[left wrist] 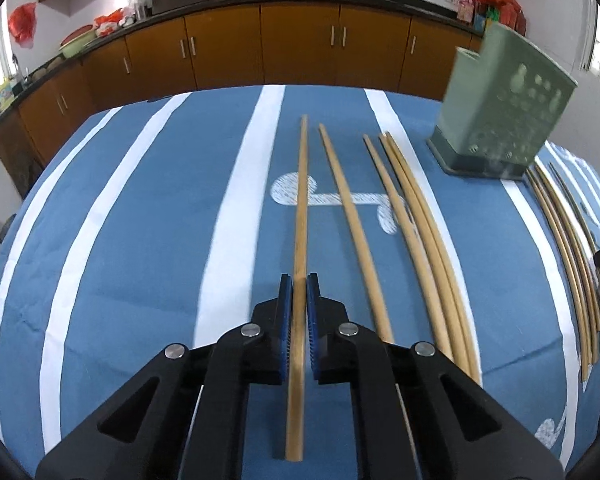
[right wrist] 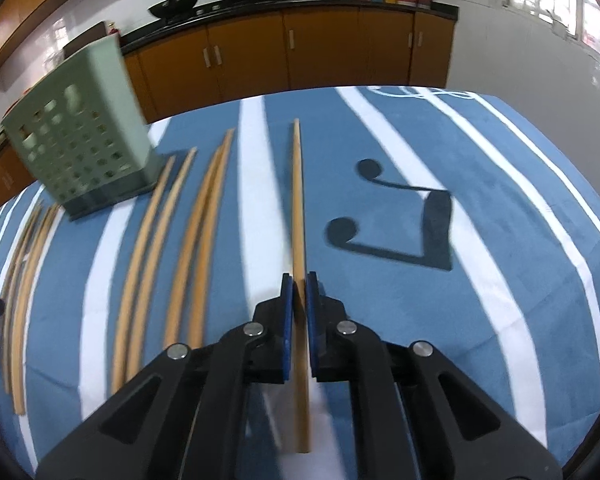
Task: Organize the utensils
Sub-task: 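Lift the right tool's chopstick upright while the left tool raises its chopstick upright, then lower the right tool's chopstick into the green holder while the left tool inserts its chopstick, then open the right tool while the left tool opens, releasing both chopsticks in the holder, then close the right tool on another chopstick while the left tool grasps another chopstick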
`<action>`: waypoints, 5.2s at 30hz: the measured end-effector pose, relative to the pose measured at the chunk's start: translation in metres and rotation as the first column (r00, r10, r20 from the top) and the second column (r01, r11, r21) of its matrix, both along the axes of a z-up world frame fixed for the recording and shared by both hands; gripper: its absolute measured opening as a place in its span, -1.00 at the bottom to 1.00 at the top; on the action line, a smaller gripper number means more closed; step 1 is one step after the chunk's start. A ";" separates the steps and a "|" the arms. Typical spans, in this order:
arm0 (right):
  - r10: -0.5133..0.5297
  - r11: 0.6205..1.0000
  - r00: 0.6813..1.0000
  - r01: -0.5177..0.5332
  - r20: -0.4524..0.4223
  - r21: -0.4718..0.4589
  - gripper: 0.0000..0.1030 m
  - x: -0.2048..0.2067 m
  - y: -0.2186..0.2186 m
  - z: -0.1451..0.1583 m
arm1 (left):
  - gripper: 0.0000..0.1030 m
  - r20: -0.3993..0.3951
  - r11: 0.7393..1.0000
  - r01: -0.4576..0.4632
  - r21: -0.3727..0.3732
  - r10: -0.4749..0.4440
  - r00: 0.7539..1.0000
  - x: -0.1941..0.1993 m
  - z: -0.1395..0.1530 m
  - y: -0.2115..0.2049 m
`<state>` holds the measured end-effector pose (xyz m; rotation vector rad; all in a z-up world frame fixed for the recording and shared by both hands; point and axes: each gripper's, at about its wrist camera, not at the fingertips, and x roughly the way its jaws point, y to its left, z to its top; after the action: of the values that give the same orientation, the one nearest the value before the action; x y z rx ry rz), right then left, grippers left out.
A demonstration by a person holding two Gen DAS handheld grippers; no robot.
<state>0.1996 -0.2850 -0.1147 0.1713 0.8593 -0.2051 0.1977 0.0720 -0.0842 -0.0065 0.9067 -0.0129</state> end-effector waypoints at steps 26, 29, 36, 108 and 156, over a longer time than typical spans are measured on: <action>0.012 0.999 1.000 -0.012 0.020 0.032 -0.85 -0.023 -0.005 0.002 | -0.86 0.008 0.999 0.041 0.028 -0.041 0.999 -0.026 -0.001 0.001; 0.015 1.000 0.997 -0.016 0.070 0.019 -0.85 -0.032 -0.006 0.015 | -0.86 0.027 0.999 0.039 0.023 -0.040 0.999 -0.030 0.007 0.003; 0.009 1.000 0.985 -0.011 0.171 0.015 -0.85 -0.045 -0.012 0.049 | -0.86 0.114 1.000 0.028 0.001 -0.028 0.993 -0.038 0.038 0.008; 0.217 0.961 0.814 -0.274 0.539 0.027 -0.36 0.028 0.045 0.222 | -0.54 0.403 0.955 0.253 -0.153 -0.174 0.899 0.037 0.199 -0.080; 0.095 0.995 0.995 -0.095 -0.002 0.038 -0.85 -0.010 0.020 0.000 | -0.11 0.054 0.996 0.034 -0.082 -0.030 0.998 -0.046 0.017 -0.016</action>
<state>0.1897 -0.2645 -0.1146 0.1652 0.8736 -0.1003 0.1521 0.0562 -0.0676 -0.0690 0.8527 -0.0802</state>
